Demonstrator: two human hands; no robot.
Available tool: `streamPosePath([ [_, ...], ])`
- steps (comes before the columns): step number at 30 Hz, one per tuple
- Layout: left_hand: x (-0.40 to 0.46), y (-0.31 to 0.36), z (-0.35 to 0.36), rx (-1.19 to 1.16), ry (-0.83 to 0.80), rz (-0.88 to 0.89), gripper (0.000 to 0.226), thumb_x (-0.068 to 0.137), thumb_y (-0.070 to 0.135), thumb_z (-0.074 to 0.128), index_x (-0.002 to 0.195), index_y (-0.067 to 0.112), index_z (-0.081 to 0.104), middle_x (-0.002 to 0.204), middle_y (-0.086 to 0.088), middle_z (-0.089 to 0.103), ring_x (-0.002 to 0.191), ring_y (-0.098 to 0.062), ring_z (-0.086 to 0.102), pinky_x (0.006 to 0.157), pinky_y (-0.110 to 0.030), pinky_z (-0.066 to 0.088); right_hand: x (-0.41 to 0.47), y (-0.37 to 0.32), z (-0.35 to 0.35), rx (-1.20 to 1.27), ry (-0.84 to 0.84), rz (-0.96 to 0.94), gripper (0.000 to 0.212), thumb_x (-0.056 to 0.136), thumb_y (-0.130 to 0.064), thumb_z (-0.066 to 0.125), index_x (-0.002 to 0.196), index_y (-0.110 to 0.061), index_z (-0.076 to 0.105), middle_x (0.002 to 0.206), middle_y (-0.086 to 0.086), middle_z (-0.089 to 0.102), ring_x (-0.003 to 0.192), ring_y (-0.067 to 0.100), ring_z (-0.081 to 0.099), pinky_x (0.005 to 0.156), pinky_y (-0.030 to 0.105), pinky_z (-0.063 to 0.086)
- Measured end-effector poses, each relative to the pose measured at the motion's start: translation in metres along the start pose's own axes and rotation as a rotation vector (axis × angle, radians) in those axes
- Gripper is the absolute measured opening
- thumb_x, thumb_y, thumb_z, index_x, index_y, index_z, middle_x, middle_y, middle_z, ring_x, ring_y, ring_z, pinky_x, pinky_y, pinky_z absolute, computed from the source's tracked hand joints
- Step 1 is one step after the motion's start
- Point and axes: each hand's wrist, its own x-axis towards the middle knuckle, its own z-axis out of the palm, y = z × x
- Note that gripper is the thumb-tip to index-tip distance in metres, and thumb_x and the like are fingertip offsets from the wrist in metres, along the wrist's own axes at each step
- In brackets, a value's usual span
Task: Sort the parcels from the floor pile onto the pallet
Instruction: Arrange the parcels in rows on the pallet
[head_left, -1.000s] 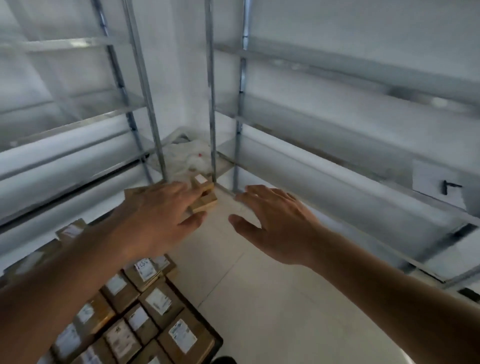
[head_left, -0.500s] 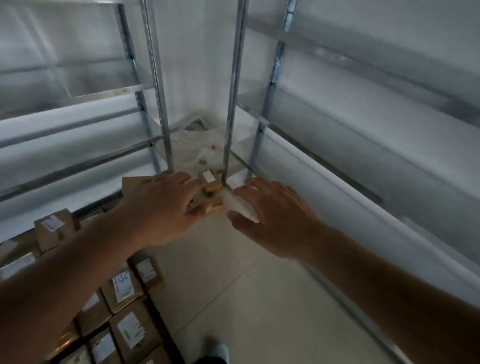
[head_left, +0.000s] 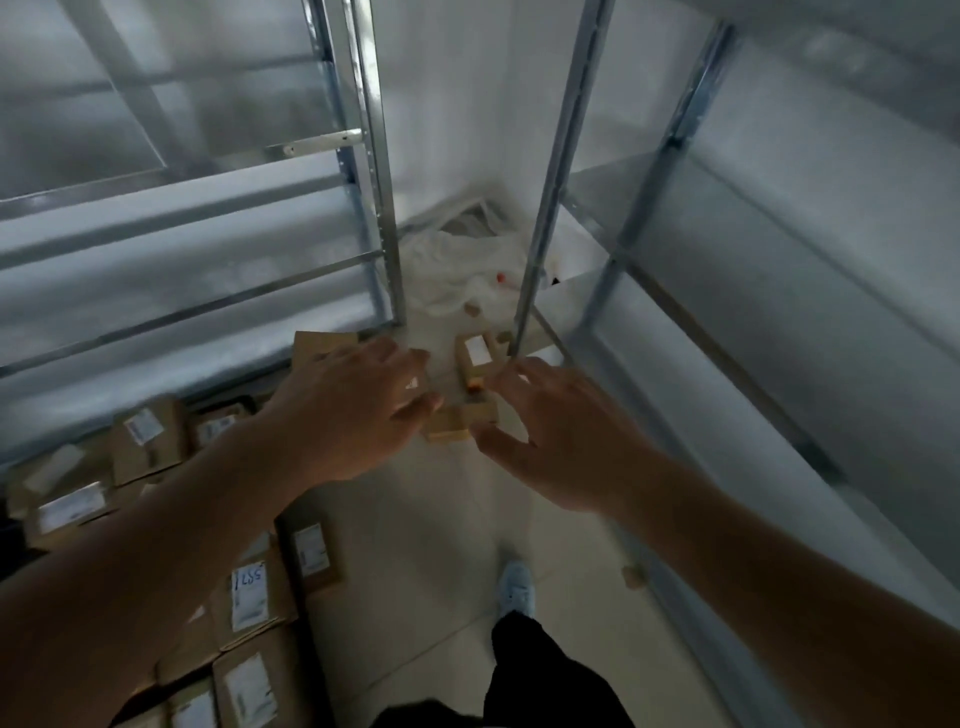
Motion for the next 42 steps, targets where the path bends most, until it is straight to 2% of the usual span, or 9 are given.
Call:
streamPosePath([
  [4,0.081,-0.018,0.020,-0.032,-0.047,-0.090,0.073,0.092,0.069,0.019,0.150,0.028,0.038,0.143,-0.002,0.052,0.119,-0.023,0.059,0.090,-0.045,0.056,0.081,0.052,-0.004,-0.029,-0.039,-0.029,0.061,0.099,-0.061,0.037,0.142,-0.023,0.056,0.141,0.000,0.056,0.129,0.022,0.054,0.110,0.042,0.041],
  [8,0.142,-0.043,0.054,-0.056,-0.106,-0.188,0.072,0.093,0.070,0.018,0.148,0.028,0.037,0.144,-0.003,0.052,0.124,-0.025,0.056,0.094,-0.048,0.054,0.156,0.086,0.008,-0.033,-0.103,-0.051,0.061,0.101,-0.061,0.036,0.145,-0.024,0.054,0.146,0.000,0.052,0.132,0.023,0.050,0.114,0.040,0.036],
  [14,0.238,-0.105,0.123,-0.112,-0.207,-0.229,0.057,0.100,0.064,0.027,0.146,0.031,0.035,0.148,-0.006,0.047,0.131,-0.031,0.053,0.098,-0.049,0.049,0.277,0.116,0.061,-0.018,-0.203,-0.015,0.067,0.097,-0.066,0.029,0.144,-0.024,0.054,0.148,0.001,0.051,0.133,0.026,0.050,0.109,0.041,0.038],
  [21,0.364,-0.206,0.252,-0.171,-0.356,-0.191,0.059,0.103,0.059,0.031,0.151,0.026,0.036,0.148,-0.011,0.047,0.130,-0.034,0.053,0.094,-0.051,0.054,0.415,0.155,0.177,0.019,-0.286,0.144,0.058,0.101,-0.062,0.039,0.142,-0.024,0.056,0.150,0.008,0.048,0.131,0.031,0.051,0.107,0.044,0.040],
  [25,0.419,-0.247,0.346,-0.106,-0.417,-0.175,0.051,0.106,0.052,0.036,0.150,0.026,0.040,0.148,-0.013,0.044,0.126,-0.038,0.053,0.088,-0.051,0.055,0.474,0.172,0.266,0.062,-0.329,0.202,0.060,0.101,-0.059,0.042,0.151,-0.026,0.046,0.159,0.009,0.038,0.141,0.031,0.042,0.112,0.044,0.035],
  [27,0.438,-0.255,0.394,-0.144,-0.433,-0.227,0.050,0.107,0.048,0.038,0.149,0.023,0.044,0.146,-0.014,0.046,0.124,-0.040,0.053,0.084,-0.044,0.048,0.495,0.182,0.315,0.050,-0.388,0.218,0.062,0.103,-0.059,0.041,0.155,-0.026,0.041,0.163,0.009,0.032,0.142,0.032,0.039,0.113,0.043,0.033],
  [30,0.457,-0.262,0.465,-0.249,-0.479,-0.324,0.050,0.104,0.047,0.042,0.145,0.018,0.046,0.141,-0.018,0.047,0.122,-0.043,0.054,0.089,-0.047,0.047,0.518,0.203,0.385,0.082,-0.517,0.267,0.063,0.104,-0.059,0.039,0.158,-0.027,0.035,0.170,0.010,0.022,0.147,0.035,0.033,0.117,0.045,0.030],
  [36,0.483,-0.270,0.586,-0.336,-0.612,-0.411,0.051,0.103,0.048,0.040,0.149,0.025,0.040,0.138,-0.016,0.050,0.124,-0.037,0.054,0.097,-0.049,0.047,0.565,0.278,0.487,0.125,-0.593,0.367,0.056,0.101,-0.057,0.042,0.144,-0.023,0.047,0.144,0.012,0.042,0.124,0.037,0.049,0.101,0.046,0.043],
  [42,0.509,-0.272,0.679,-0.390,-0.654,-0.501,0.055,0.102,0.047,0.042,0.153,0.026,0.033,0.136,-0.018,0.048,0.125,-0.041,0.053,0.100,-0.051,0.046,0.597,0.341,0.556,0.169,-0.639,0.417,0.060,0.104,-0.055,0.041,0.154,-0.021,0.039,0.149,0.016,0.039,0.129,0.038,0.046,0.104,0.049,0.043],
])
